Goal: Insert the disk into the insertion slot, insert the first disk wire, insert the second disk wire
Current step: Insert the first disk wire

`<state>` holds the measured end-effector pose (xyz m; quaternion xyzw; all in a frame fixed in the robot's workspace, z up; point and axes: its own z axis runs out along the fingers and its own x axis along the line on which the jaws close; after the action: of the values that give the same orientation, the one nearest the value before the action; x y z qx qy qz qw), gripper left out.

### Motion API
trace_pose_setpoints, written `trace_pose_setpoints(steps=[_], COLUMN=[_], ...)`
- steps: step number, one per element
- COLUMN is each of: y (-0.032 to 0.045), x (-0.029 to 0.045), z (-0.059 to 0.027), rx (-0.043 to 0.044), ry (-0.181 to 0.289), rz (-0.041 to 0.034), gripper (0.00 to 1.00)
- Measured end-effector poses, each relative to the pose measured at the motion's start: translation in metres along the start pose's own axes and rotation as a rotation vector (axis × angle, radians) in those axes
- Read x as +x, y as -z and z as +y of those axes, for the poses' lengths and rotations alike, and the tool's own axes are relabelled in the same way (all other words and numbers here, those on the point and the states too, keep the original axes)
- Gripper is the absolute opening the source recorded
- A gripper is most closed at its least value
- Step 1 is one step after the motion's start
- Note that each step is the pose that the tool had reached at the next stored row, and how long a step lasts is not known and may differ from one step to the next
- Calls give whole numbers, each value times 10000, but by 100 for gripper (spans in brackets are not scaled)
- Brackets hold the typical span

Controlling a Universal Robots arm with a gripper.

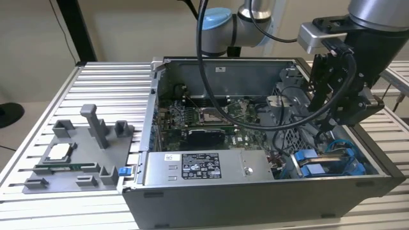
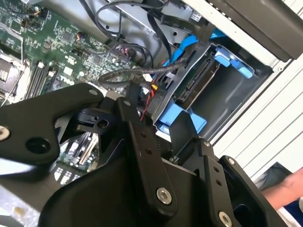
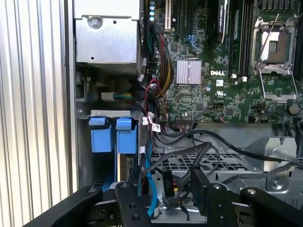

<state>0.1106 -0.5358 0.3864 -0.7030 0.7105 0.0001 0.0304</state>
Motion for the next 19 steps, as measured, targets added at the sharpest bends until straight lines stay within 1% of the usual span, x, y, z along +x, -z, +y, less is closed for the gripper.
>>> trace_pose_setpoints(steps=[4, 6, 8, 10, 11, 14, 19], y=[0, -1, -6, -7, -6, -6, -9], x=[0, 0, 0, 0, 0, 0, 0], z=[0, 3, 7, 8, 8, 9, 17], rx=[0, 24, 115, 248, 289, 363, 586], ry=[2, 0, 5, 10, 14, 17, 24], rz=[2, 0, -8, -32, -37, -41, -81], gripper=[100, 100, 100, 100, 100, 100, 100])
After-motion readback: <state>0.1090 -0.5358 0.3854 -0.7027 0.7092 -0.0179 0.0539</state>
